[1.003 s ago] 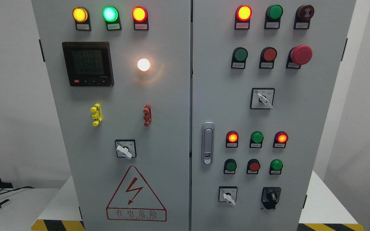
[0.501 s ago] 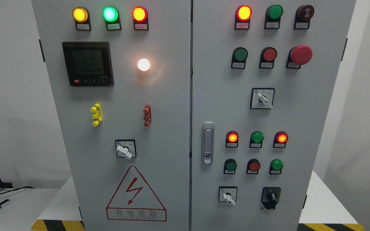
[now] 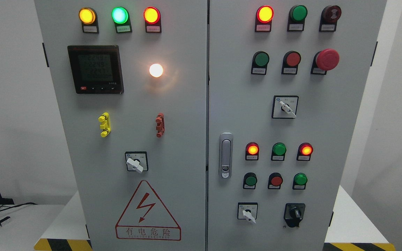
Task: Trip black knob to open circuit
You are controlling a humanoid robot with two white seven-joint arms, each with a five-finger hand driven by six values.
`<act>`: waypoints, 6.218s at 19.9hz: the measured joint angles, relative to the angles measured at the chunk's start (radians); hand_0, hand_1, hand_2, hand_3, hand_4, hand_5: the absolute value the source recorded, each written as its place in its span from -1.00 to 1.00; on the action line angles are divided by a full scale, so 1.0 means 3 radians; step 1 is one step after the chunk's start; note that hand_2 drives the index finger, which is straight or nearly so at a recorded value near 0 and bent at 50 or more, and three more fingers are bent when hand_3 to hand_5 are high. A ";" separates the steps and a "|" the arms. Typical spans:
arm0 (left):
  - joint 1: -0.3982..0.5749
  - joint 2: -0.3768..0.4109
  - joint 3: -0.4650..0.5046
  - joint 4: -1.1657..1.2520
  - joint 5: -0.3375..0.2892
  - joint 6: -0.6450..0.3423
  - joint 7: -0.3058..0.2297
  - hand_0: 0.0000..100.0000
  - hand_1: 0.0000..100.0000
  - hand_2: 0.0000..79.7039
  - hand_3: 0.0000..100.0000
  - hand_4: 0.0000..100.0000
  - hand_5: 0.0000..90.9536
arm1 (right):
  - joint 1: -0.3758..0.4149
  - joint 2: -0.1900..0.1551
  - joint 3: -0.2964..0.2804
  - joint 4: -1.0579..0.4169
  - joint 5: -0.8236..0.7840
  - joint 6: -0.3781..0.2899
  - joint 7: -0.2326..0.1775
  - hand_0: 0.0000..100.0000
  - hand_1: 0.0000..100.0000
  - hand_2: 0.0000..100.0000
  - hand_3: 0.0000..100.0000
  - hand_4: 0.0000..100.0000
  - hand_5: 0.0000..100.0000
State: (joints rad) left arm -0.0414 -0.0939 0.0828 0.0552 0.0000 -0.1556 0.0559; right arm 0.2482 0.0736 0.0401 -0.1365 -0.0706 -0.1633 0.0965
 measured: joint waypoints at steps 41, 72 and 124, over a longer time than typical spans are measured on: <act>0.0000 -0.0001 0.0000 0.0000 0.0000 0.0000 0.0000 -0.76 -0.22 -1.00 -1.00 -1.00 -1.00 | 0.1938 -0.0190 -0.0187 -0.4595 -0.0134 -0.0087 -0.0173 -0.76 -0.09 -0.38 0.11 0.06 -0.12; 0.0000 0.0000 0.0000 0.0000 0.0000 0.0000 0.0000 -0.76 -0.22 -1.00 -1.00 -1.00 -1.00 | 0.0047 -0.0612 -0.0840 -0.6145 -0.0402 0.0999 -0.0308 -0.56 0.31 -0.21 0.42 0.32 0.21; 0.0000 0.0000 0.0000 0.0000 0.0000 0.0000 0.0000 -0.76 -0.22 -1.00 -1.00 -1.00 -1.00 | -0.1395 -0.0524 -0.0509 -0.5111 -0.0365 0.1464 -0.0355 -0.19 0.45 -0.14 0.49 0.38 0.34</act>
State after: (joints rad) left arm -0.0414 -0.0938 0.0828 0.0552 0.0000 -0.1556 0.0559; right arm -0.1704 -0.0836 -0.1127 -1.6697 -0.1800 0.2758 -0.0099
